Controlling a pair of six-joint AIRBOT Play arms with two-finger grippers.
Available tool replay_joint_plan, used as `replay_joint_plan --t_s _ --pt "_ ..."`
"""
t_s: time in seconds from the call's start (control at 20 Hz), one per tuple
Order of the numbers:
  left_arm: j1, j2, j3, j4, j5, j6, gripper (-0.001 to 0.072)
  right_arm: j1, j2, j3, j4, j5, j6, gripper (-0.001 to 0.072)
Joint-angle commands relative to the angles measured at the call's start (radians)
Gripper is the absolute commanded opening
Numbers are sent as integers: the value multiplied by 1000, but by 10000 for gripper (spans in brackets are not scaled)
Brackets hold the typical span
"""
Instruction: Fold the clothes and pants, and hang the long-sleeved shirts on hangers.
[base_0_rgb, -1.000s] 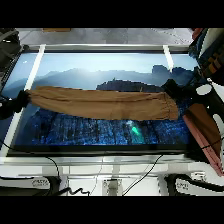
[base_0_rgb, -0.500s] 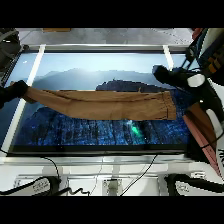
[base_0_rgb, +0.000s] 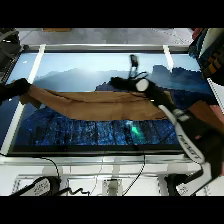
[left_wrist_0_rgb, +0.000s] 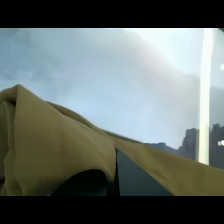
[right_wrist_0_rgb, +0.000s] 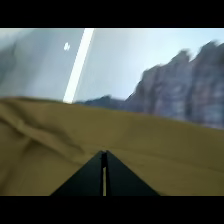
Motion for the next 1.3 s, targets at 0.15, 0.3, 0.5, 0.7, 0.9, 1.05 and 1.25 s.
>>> replay_joint_plan --t_s 0.15,0.3,0.5,0.7,0.9,1.05,1.25 --pt "-157 132 31 0 -9 29 14 182 -219 236 1 54 12 28" --pt "-270 172 31 -12 -8 29 14 246 -249 250 2 5 31 29" --pt "-354 181 31 -44 6 29 14 323 -279 250 0 -65 43 28" --pt "-367 162 31 -46 17 28 15 331 -296 250 0 -103 45 29" --pt "-388 116 29 -60 18 28 15 271 -294 250 -7 -71 43 30" --pt "-443 50 29 -84 18 28 15 183 -290 250 -39 51 43 30" --pt "-562 -58 29 -169 18 29 15 40 -267 258 -39 195 44 31"
